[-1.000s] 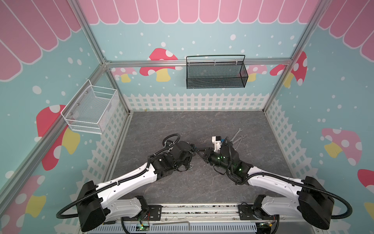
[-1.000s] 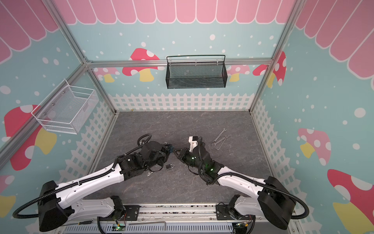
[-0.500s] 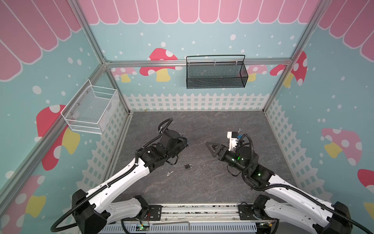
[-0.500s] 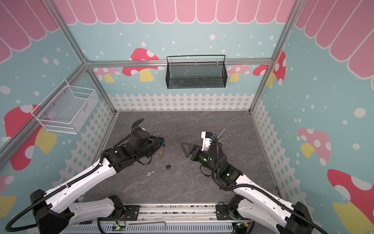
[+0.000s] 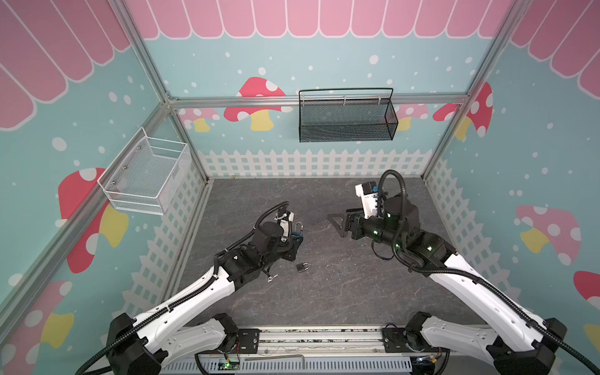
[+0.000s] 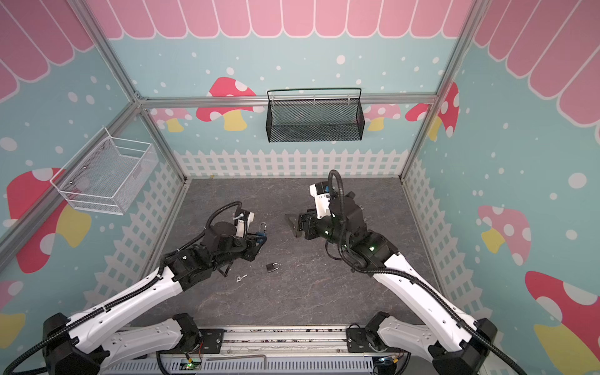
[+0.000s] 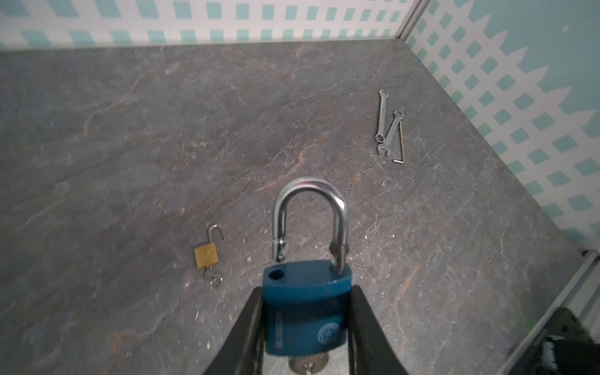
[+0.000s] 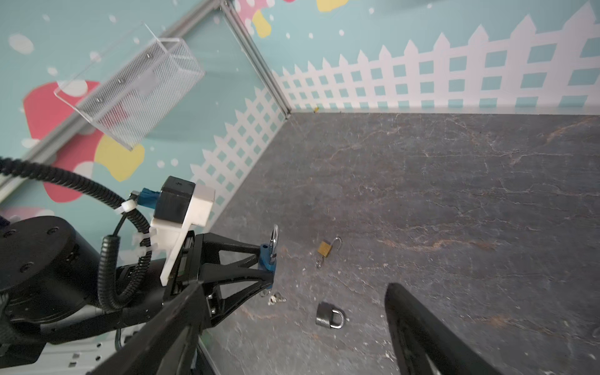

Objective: Unlock with the key

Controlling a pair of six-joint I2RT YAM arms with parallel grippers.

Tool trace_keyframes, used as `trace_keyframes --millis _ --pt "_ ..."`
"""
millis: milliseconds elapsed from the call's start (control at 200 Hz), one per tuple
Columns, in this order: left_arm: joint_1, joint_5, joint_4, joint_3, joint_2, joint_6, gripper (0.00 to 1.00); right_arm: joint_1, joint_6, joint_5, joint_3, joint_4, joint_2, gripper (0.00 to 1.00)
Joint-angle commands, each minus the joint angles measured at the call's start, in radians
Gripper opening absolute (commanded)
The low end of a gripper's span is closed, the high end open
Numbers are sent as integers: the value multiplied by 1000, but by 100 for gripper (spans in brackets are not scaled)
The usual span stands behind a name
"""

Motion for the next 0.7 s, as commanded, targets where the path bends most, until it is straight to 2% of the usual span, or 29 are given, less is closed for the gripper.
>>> trace_keyframes --millis 0,185,310,595,695 --pt "-5 25 299 -76 -41 183 0 -3 -133 -60 80 -211 61 90" --pt "-18 31 375 -109 -4 214 0 -4 -208 -90 231 -304 190 91" --pt "-40 21 396 -108 10 228 0 -4 -246 -43 319 -366 276 91" --pt "-56 2 400 -111 1 228 0 -4 -302 -38 473 -423 419 91" --pt "-59 1 400 -108 4 230 0 -2 -316 -13 512 -441 456 98"
